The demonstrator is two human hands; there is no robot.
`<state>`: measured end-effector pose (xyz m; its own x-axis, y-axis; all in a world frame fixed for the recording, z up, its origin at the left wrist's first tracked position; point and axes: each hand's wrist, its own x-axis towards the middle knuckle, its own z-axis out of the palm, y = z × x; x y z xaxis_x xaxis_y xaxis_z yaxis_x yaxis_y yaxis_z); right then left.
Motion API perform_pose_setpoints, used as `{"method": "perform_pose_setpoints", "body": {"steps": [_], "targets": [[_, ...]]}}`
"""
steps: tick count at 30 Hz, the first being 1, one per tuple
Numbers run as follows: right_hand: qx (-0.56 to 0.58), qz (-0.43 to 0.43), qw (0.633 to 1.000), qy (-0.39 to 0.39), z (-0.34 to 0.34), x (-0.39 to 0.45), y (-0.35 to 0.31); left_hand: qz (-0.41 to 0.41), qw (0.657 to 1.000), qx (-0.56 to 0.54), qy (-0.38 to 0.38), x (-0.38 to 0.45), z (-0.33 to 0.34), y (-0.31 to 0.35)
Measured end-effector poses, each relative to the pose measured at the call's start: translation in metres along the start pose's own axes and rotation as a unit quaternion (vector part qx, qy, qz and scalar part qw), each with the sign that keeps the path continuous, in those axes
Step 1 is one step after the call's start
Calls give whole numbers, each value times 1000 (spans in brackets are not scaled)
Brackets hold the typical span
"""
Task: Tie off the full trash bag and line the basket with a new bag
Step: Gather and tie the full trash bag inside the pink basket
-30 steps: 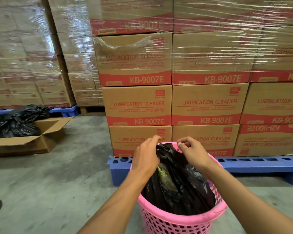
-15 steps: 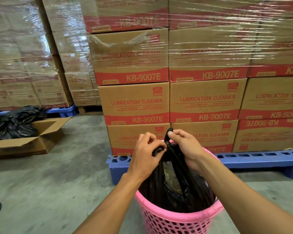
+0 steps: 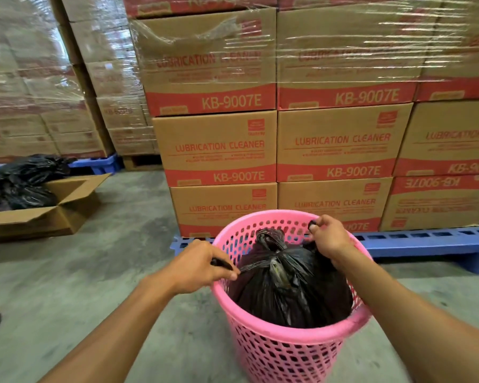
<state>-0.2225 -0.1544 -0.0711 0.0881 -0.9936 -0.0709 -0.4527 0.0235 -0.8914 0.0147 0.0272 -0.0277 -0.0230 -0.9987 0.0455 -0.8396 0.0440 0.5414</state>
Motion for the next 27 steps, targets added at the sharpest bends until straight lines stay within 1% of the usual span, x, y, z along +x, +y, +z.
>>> {"method": "perform_pose_setpoints", "body": {"steps": [1, 3, 5, 6, 7, 10, 12, 15, 17, 19, 20, 22, 23, 25, 27], "targets": [[-34, -16, 999, 9, 0, -4, -5, -6, 1000, 2, -3, -3, -3, -1], [-46, -80, 996, 22, -1, -16, -27, -1, 1000, 18, 9, -5, -7, 0], [-2, -152, 988, 8, -5, -24, -45, -2, 1000, -14, 23, -5, -8, 3], [28, -165, 986, -13, -8, -29, -51, -4, 998, -52, 28, -5, -8, 5], [62, -162, 984, -45, -11, -33, -54, -8, 995, -97, 32, -4, -8, 6], [160, -101, 969, -157, -13, -44, -56, -7, 970, -243, 32, 1, -5, 17], [162, -81, 961, -209, -12, -46, -52, -4, 955, -291, 58, 8, 0, 25], [96, -81, 963, -239, -8, -44, -38, -6, 933, -349, 92, 15, 11, 38], [66, -89, 966, -235, -7, -47, -37, -18, 898, -428, 97, 17, 23, 51], [109, -71, 966, -225, -3, -50, -41, -28, 867, -488, 93, 21, 34, 66], [137, -55, 965, -215, -2, -51, -45, -34, 862, -498, 94, 24, 39, 72], [171, -35, 964, -200, 2, -49, -52, -51, 868, -484, 96, 30, 44, 78], [182, -28, 966, -183, 5, -46, -52, -58, 882, -459, 94, 32, 46, 77], [172, -17, 975, -136, 12, -39, -45, -65, 922, -375, 73, 34, 49, 72], [104, -24, 990, -96, 20, -26, -29, -59, 962, -264, 40, 29, 50, 62]]}}
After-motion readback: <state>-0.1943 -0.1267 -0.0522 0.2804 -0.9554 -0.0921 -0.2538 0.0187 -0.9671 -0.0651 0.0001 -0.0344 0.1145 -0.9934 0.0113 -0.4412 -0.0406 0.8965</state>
